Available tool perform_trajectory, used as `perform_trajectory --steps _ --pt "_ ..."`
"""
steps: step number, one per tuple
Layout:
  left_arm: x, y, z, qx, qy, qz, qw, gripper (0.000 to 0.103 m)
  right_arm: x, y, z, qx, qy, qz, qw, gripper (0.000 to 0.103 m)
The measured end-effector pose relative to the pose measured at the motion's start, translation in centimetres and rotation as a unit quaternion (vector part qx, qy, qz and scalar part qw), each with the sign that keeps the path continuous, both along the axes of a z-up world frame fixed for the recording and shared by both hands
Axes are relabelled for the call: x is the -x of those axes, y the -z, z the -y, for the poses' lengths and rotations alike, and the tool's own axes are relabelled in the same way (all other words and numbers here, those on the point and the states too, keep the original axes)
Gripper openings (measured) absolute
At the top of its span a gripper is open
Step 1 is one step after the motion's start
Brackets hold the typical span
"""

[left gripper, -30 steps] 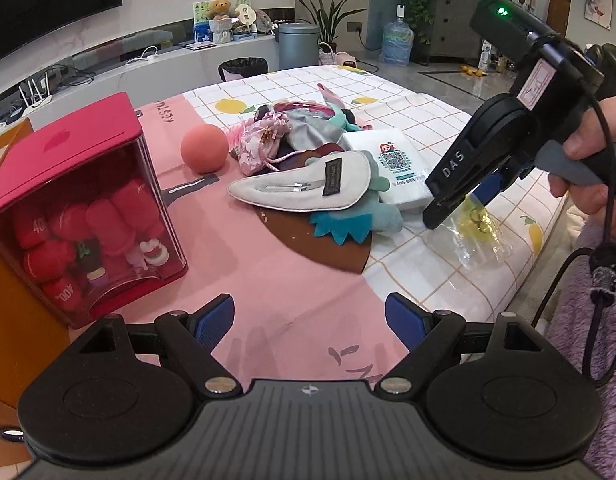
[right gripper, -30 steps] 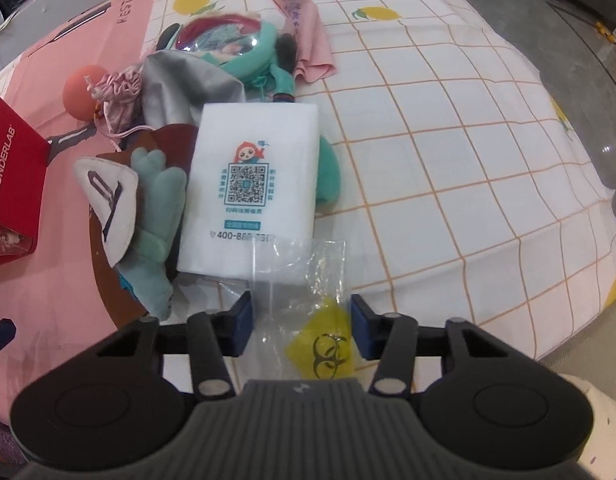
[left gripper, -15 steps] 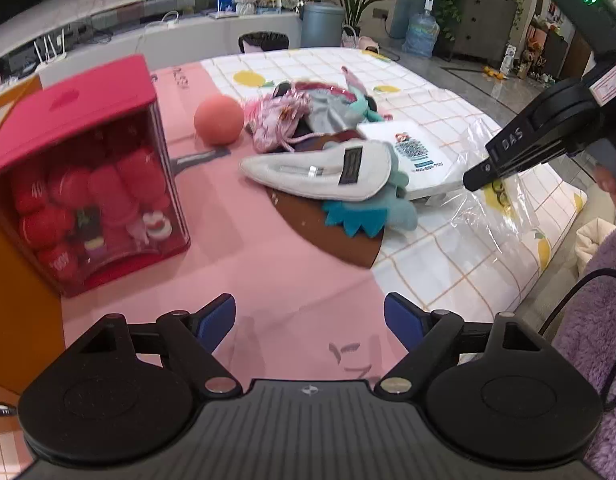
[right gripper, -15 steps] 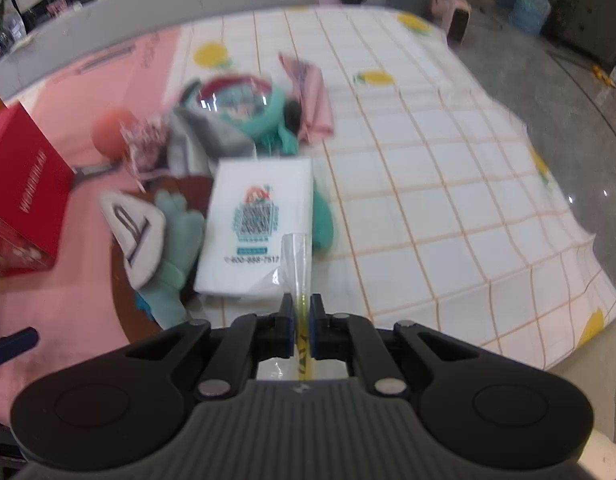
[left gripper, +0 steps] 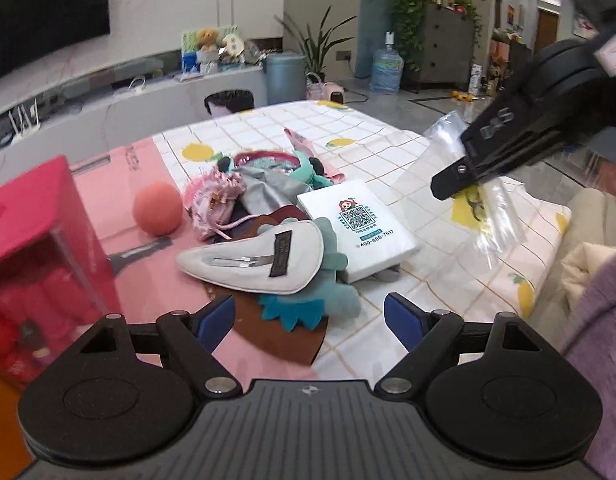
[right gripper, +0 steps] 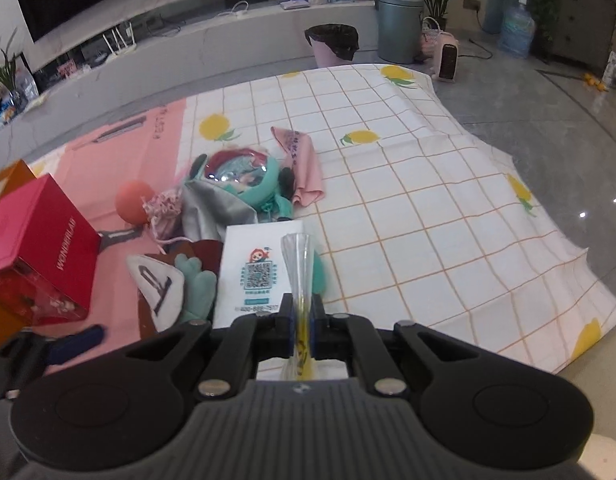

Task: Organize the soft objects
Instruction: 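Grasp the teal plush toy with the left gripper while the right gripper holds the bag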

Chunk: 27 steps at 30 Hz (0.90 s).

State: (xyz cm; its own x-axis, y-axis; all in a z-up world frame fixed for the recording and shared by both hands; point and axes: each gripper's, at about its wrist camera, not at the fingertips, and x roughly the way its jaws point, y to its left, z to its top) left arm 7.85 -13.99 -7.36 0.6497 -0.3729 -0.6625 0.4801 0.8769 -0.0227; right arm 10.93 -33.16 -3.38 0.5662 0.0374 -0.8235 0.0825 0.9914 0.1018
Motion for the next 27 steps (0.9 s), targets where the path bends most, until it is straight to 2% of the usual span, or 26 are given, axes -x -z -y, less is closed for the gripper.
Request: perform_trajectory --steps 2,4,6,11,15,20,21,22,25,27 --pt "-0.9 0.7 0.8 -0.002 -0.004 -0.009 1.0 0.099 -0.1 0.3 0.3 -0.012 0.007 -0.005 1.0 0.005" --pt "-1.5 1.5 1.7 -0.031 -0.004 0.0 0.9995 0.099 -0.3 0.6 0.4 -0.021 0.01 -0.013 1.0 0.005" --pt "-1.4 2.2 2.0 -0.066 -0.013 0.026 0.9974 0.099 -0.3 0.8 0.4 -0.025 0.008 -0.017 0.999 0.005" --pt "-0.8 2.8 2.8 -0.102 -0.004 0.083 0.9913 0.099 -0.2 0.8 0.0 -0.022 -0.008 -0.02 1.0 0.009" --pt "-0.2 3.5 4.3 -0.148 0.011 0.138 0.9792 0.099 0.0 0.8 -0.1 -0.026 -0.014 -0.019 0.999 0.008" --pt "-0.7 4.7 5.5 -0.172 0.016 0.149 0.9738 0.098 -0.1 1.1 0.1 -0.027 -0.011 -0.025 0.999 0.007" --pt "-0.8 4.8 5.6 -0.172 0.01 0.153 0.973 0.095 -0.1 1.2 0.1 -0.026 -0.012 -0.026 0.999 0.007" --pt "-0.9 4.9 5.6 -0.172 0.006 0.155 0.9728 0.088 -0.2 1.2 0.0 -0.026 -0.013 -0.027 0.999 0.007" --pt "-1.3 5.0 5.2 -0.153 0.004 0.148 0.9771 0.071 -0.3 1.5 -0.1 -0.022 -0.016 -0.033 0.999 0.007" --pt "-1.0 5.0 4.8 -0.137 0.002 0.142 0.9802 0.068 -0.4 1.5 -0.2 -0.02 -0.017 -0.035 0.999 0.007"
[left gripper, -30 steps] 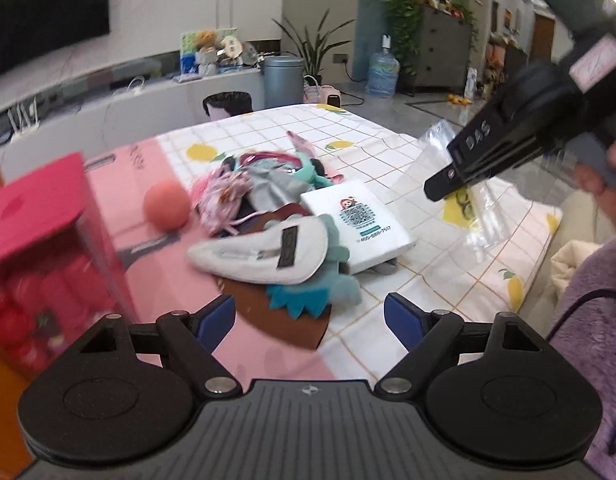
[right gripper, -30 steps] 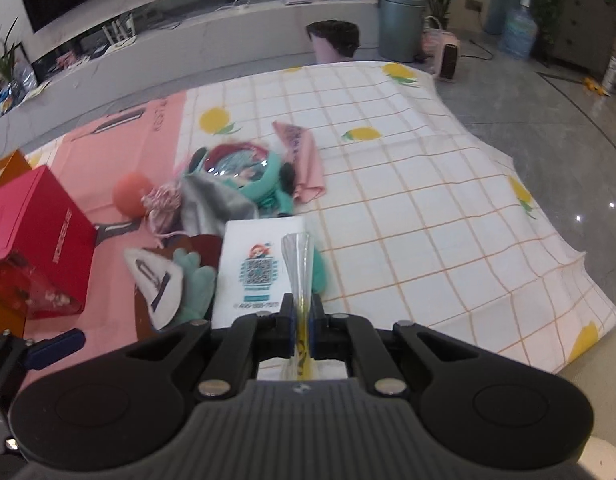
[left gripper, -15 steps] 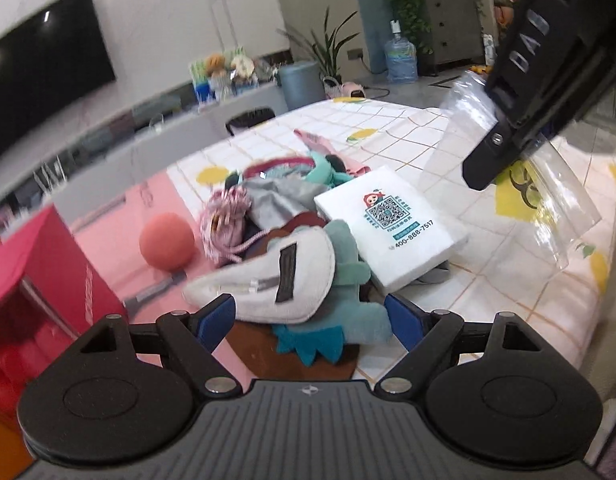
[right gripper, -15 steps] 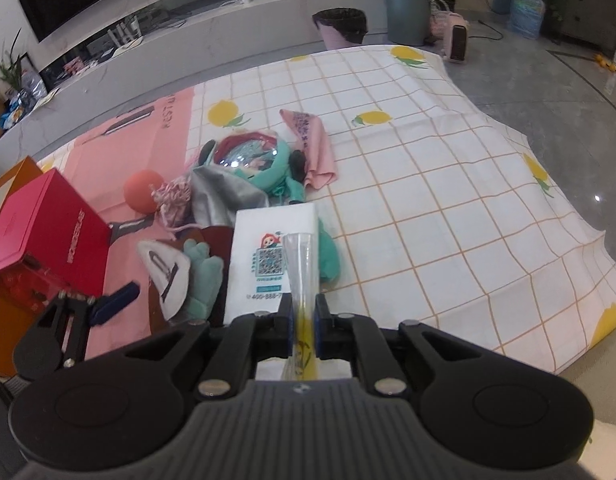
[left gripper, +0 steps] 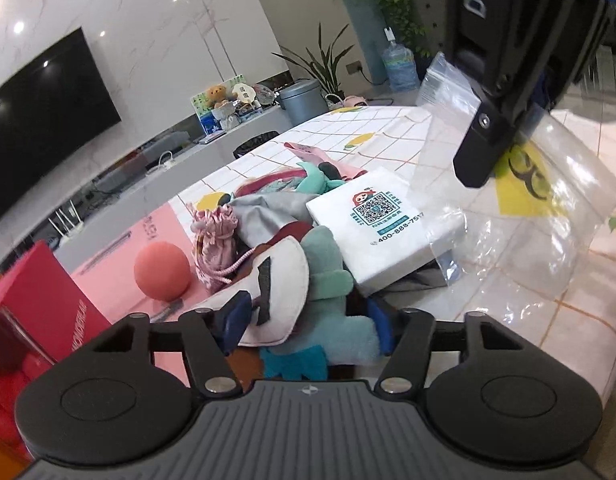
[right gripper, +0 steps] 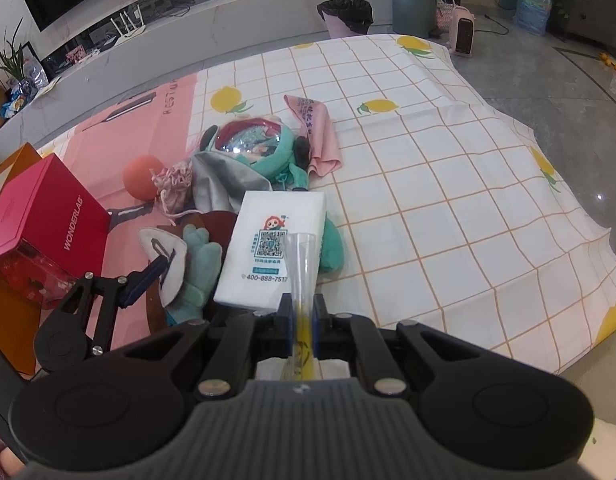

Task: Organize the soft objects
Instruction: 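Grasp the teal plush toy with the left gripper while the right gripper holds the bag, then carry the teal plush and the clear bag over the orange box with both grippers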

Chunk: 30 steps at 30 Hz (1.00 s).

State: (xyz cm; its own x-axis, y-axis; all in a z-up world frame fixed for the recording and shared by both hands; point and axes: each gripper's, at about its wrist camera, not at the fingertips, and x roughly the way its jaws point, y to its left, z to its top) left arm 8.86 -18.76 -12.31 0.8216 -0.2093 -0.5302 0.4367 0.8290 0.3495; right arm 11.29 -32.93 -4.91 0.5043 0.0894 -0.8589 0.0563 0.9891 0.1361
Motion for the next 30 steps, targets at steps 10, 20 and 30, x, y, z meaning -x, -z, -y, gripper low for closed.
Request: perform_trajectory --steps 10,20,30 --pt "1.8 -2.3 -2.2 0.039 -0.013 -0.016 0.999 0.038 -0.4 0.5 -0.1 0.003 -0.005 -0.013 1.0 0.007" --pt "1.8 -6.6 -9.5 0.248 -0.127 -0.097 0.9554 0.034 -0.5 0.7 -0.4 0.014 -0.01 -0.018 1.0 0.008" --pt "0.1 -3.8 -11.9 0.228 -0.205 -0.117 0.9446 0.04 -0.7 1.0 -0.7 0.019 -0.014 -0.025 0.999 0.01"
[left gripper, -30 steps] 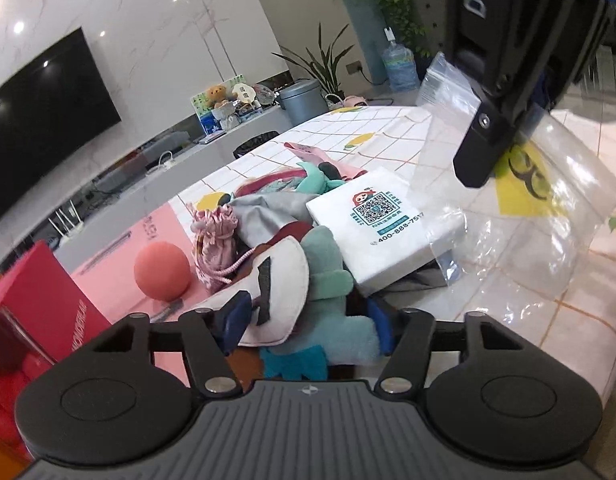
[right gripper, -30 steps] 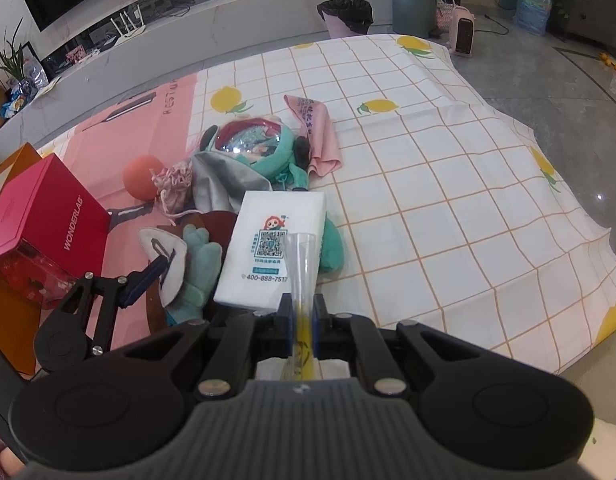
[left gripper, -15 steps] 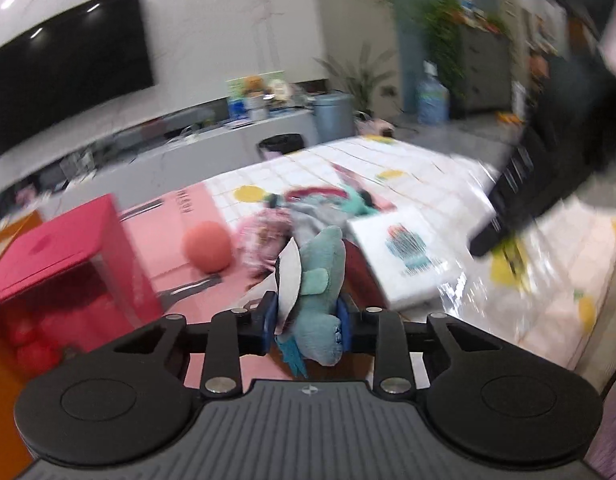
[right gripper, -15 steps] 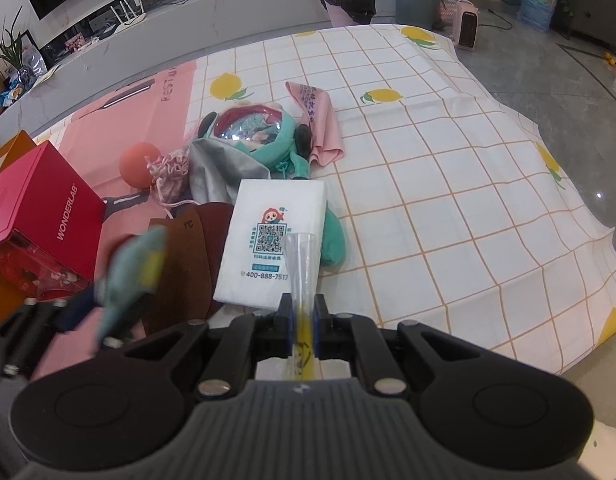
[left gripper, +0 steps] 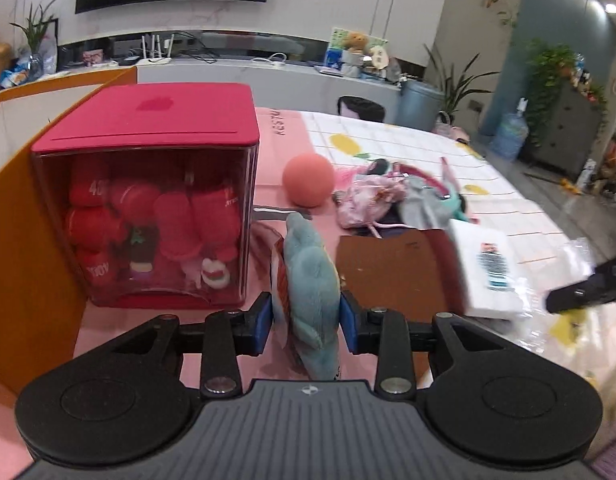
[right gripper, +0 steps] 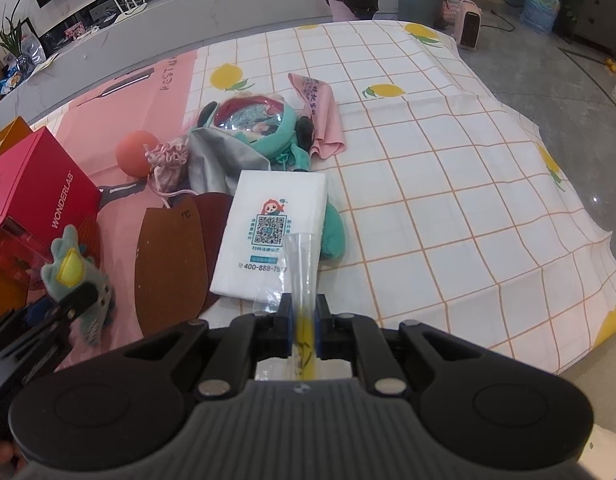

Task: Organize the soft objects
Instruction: 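Carry the teal plush and the clear bag over the orange box with both grippers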

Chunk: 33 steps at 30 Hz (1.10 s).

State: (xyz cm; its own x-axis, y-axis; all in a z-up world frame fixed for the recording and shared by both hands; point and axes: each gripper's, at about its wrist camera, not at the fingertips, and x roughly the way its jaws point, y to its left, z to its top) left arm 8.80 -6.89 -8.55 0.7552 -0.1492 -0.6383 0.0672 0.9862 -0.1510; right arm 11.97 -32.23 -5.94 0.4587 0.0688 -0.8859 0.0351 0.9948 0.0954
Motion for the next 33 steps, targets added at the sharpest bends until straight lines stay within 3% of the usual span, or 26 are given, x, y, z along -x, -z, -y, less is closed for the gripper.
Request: perform_trajectory --steps 6,14,17,25,33 --pt "0.1 0.6 0.8 -0.047 -0.003 0.01 0.9989 0.039 -0.1 0.2 -0.1 0.002 -0.003 -0.004 1.0 0.011" --pt "1.0 0.4 1.1 -0.063 0.01 0.033 0.9974 0.033 0.0 0.1 -0.1 0.002 -0.007 -0.003 1.0 0.011" --pt "1.0 -0.1 1.4 -0.071 0.008 0.025 0.9971 0.033 0.1 0.0 -0.1 0.003 -0.009 0.0 1.0 0.011" --pt "1.6 -3.1 1.6 -0.051 0.023 0.023 0.9982 0.033 0.1 -0.4 -0.2 0.015 -0.003 0.009 1.0 0.011" --pt "2.7 -8.1 0.3 -0.023 0.046 0.063 0.9967 0.033 0.7 -2.6 -1.1 0.047 0.008 0.05 0.998 0.011"
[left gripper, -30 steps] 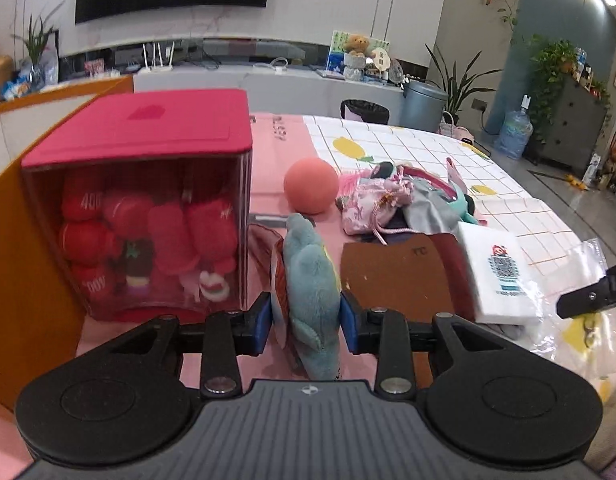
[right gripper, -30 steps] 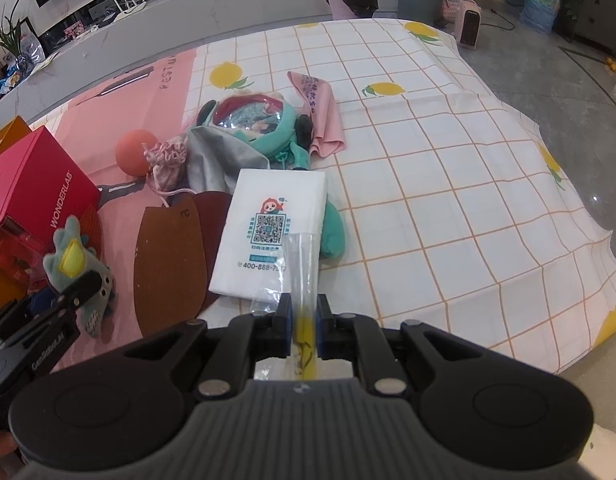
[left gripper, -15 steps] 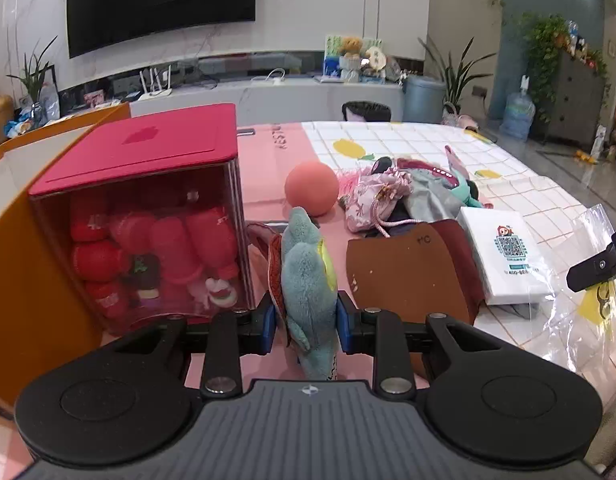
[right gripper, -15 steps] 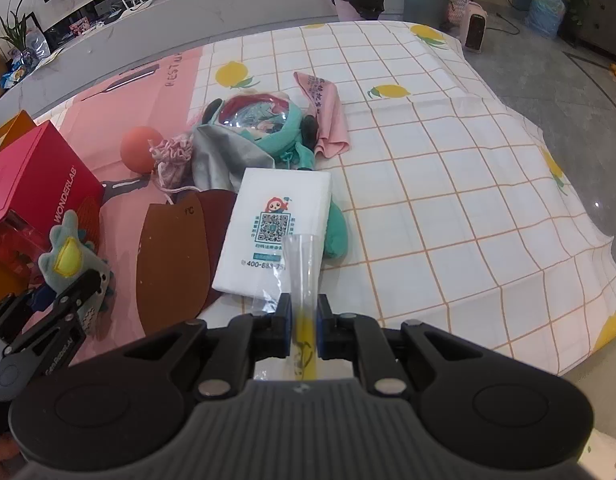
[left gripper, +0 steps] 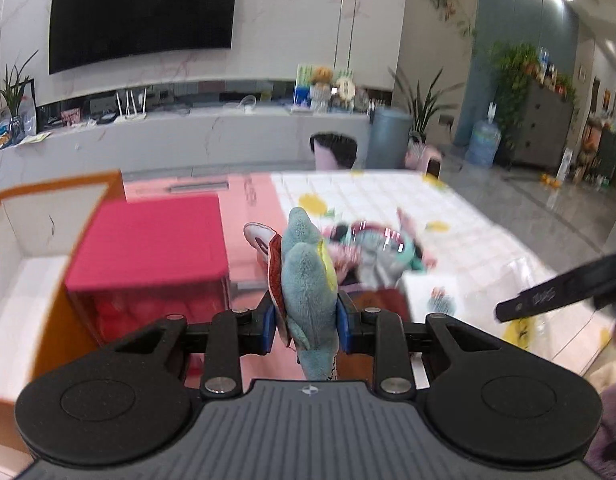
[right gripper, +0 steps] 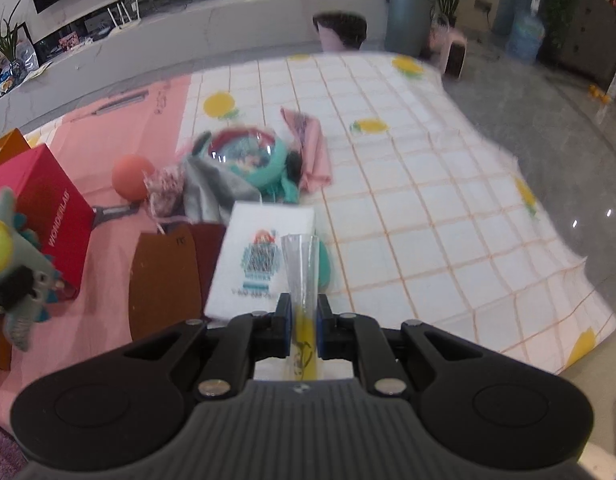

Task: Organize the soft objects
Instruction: 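Carry the teal plush and the clear bag over the orange box with both grippers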

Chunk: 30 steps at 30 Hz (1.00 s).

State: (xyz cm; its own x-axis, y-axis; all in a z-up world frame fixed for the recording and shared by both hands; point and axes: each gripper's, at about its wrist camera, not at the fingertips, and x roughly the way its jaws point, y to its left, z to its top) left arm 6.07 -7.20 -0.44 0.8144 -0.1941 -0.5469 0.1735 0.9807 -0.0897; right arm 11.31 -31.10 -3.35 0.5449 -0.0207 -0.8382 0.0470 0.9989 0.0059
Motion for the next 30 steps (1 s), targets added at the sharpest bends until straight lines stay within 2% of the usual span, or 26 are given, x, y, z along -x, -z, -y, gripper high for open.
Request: perform_trajectory --steps 5,8,11,15,18,21,23,26,30 --pt "0.7 -2.5 -1.3 -0.009 0.013 0.019 0.9997 0.033 0.3 -2.9 -2.8 0.024 -0.017 0.035 0.999 0.008" --pt "1.4 -3.5 -2.5 -0.011 -0.003 0.022 0.9997 0.033 0.4 -4.6 -5.3 0.04 -0.034 0.057 0.997 0.007" --pt "1.7 -4.6 -4.7 0.007 -0.016 0.023 0.9996 0.033 0.3 -6.5 -8.6 0.052 -0.054 0.078 0.994 0.007" --pt "2.1 -5.9 -8.2 0.008 -0.064 0.029 0.9975 0.033 0.7 -9.4 -14.0 0.059 -0.098 0.118 0.987 0.007" --pt "2.5 -6.4 -11.1 0.008 -0.104 0.038 0.9939 0.033 1.1 -11.6 -18.4 0.048 -0.137 0.146 0.979 0.007" --pt "2.4 -6.3 -14.3 0.013 -0.142 0.025 0.9894 0.033 1.4 -13.1 -22.7 0.023 -0.182 0.163 0.969 0.007" --pt "2.4 -6.1 -15.8 -0.001 -0.144 0.024 0.9893 0.034 1.8 -13.7 -25.1 0.003 -0.208 0.17 0.963 0.007" --pt "2.4 -5.7 -17.3 -0.021 -0.162 0.024 0.9862 0.034 2.2 -13.7 -28.2 -0.027 -0.243 0.168 0.955 0.007" --pt "1.3 -4.8 -19.1 -0.008 -0.182 -0.015 0.9832 0.034 2.0 -12.1 -31.3 -0.056 -0.274 0.144 0.949 0.007"
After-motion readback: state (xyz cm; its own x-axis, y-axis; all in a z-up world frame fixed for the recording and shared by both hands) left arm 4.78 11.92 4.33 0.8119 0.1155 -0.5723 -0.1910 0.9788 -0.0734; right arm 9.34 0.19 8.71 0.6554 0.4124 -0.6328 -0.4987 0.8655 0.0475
